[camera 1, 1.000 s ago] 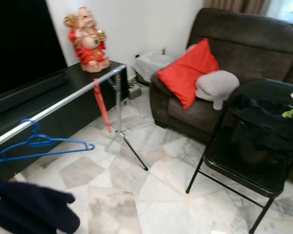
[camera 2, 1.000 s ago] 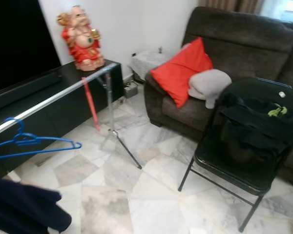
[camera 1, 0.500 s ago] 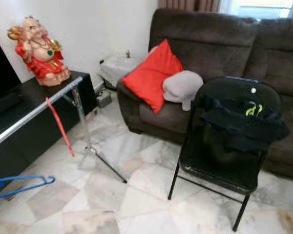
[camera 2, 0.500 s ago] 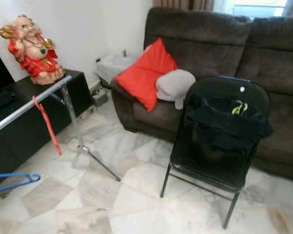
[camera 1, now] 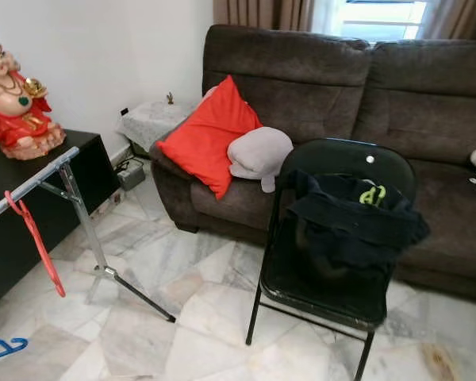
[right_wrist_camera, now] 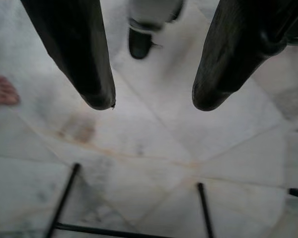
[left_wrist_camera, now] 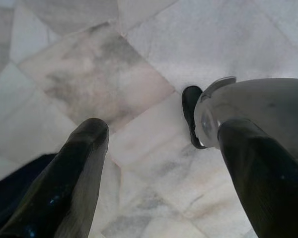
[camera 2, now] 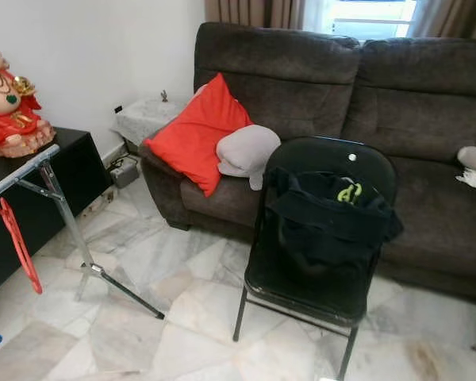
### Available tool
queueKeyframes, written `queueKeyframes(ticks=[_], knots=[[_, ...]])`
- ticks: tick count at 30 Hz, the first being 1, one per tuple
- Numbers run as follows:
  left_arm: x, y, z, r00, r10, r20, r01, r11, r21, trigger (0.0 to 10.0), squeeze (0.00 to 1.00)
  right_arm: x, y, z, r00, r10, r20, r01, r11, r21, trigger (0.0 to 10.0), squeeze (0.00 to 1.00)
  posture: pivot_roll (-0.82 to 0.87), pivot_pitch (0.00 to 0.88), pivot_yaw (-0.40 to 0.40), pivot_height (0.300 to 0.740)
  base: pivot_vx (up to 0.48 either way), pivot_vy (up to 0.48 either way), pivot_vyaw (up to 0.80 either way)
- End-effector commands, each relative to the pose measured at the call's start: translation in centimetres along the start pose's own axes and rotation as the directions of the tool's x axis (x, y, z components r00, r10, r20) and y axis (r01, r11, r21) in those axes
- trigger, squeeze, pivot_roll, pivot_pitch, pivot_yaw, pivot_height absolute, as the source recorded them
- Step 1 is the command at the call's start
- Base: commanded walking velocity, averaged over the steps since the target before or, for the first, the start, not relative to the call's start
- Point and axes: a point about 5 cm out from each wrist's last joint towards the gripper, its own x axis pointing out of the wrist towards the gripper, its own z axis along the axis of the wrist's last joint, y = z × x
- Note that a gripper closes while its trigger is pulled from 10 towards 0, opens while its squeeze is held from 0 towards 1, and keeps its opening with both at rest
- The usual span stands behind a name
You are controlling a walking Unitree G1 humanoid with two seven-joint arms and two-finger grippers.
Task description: Hang hanger
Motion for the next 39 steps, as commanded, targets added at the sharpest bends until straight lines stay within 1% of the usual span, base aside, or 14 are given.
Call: queueKeyframes(ticks=[1,4,5,10,13,15,21,23,26,30,32,34,36,39], knots=[[-0.1,-0.1,-0.6,1.000,-0.004,-0.027,0.004,1.000,0.002,10.0,0.00,-0.1,-0.3,-0.5,1.000,-0.010,-0.016,0.010,1.000,-0.004,10.0,0.00,0.10,0.000,0.027,0.740,0.270,0.000,0.00],[-0.1,-0.1,-0.6,1.000,-0.005,-0.026,0.005,1.000,0.001,10.0,0.00,-0.1,-1.4,-0.4,1.000,-0.022,-0.015,0.022,1.000,0.000,10.0,0.00,0.10,0.000,0.026,0.740,0.266,0.000,0.00],[-0.1,-0.1,-0.6,1.000,-0.006,-0.027,0.006,1.000,0.000,10.0,0.00,-0.2,-2.2,-0.3,0.999,-0.030,-0.016,0.030,1.000,0.001,10.0,0.00,0.10,0.000,0.026,0.740,0.266,0.000,0.00],[-0.1,-0.1,-0.7,1.000,-0.006,-0.028,0.006,1.000,0.000,10.0,0.00,-0.3,-2.9,-0.2,0.999,-0.039,-0.014,0.039,0.999,-0.003,10.0,0.00,0.10,0.001,0.025,0.740,0.268,0.000,0.00],[-0.1,-0.1,-0.7,1.000,-0.005,-0.029,0.005,1.000,0.000,10.0,0.00,-0.1,-2.2,0.1,0.999,-0.033,-0.007,0.033,0.999,-0.008,10.0,0.00,0.10,0.001,0.025,0.740,0.266,0.000,0.00],[-0.1,-0.1,-0.7,1.000,-0.005,-0.029,0.005,1.000,0.000,10.0,0.00,0.0,-1.0,0.2,1.000,-0.022,-0.006,0.022,1.000,-0.015,10.0,0.00,0.10,0.001,0.025,0.740,0.272,0.000,0.00],[-0.1,-0.1,-0.7,1.000,-0.007,-0.027,0.007,1.000,0.000,10.0,0.00,0.1,0.4,0.5,1.000,-0.008,0.000,0.008,1.000,-0.012,10.0,0.00,0.10,0.001,0.025,0.740,0.266,0.000,0.00],[-0.1,-0.1,-0.6,1.000,-0.007,-0.024,0.007,1.000,-0.004,10.0,0.00,0.2,0.3,0.6,1.000,-0.009,0.002,0.009,1.000,-0.012,10.0,0.00,0.10,0.001,0.025,0.740,0.251,0.000,0.00],[-0.1,-0.1,-0.6,1.000,-0.005,-0.022,0.005,1.000,-0.004,10.0,0.00,0.1,-0.9,0.8,1.000,-0.024,0.007,0.024,1.000,-0.009,10.0,0.00,0.10,0.001,0.024,0.740,0.000,0.000,0.00],[-0.1,-0.2,-0.7,1.000,-0.003,-0.020,0.003,1.000,-0.005,10.0,0.00,0.0,-3.0,1.6,0.997,-0.061,0.053,0.061,0.998,0.006,10.0,0.00,0.09,0.000,0.018,0.740,0.000,0.000,0.00],[-0.1,-0.2,-0.7,1.000,-0.002,-0.020,0.002,1.000,-0.007,10.0,0.00,0.0,-2.8,2.1,0.994,-0.060,0.093,0.059,0.998,0.011,10.0,0.00,0.09,0.000,0.018,0.740,0.000,0.000,0.00],[-0.1,-0.2,-0.7,1.000,0.000,-0.020,0.000,1.000,-0.010,10.0,0.00,0.0,-2.0,2.5,0.988,-0.049,0.144,0.044,0.998,0.039,10.0,0.00,0.08,0.001,0.011,0.740,0.000,0.000,0.00],[-0.1,-0.2,-0.8,1.000,-0.002,-0.021,0.002,1.000,-0.010,10.0,0.00,-0.1,-1.9,2.7,0.980,-0.035,0.196,0.027,0.999,0.043,10.0,0.00,0.06,0.002,0.002,0.740,0.000,0.000,0.00],[-0.1,-0.3,-0.8,1.000,-0.004,-0.022,0.004,1.000,-0.011,10.0,0.00,-0.3,-1.9,2.8,0.972,-0.026,0.235,0.017,0.999,0.043,10.0,0.00,0.05,0.001,-0.009,0.740,0.000,0.000,0.00]])
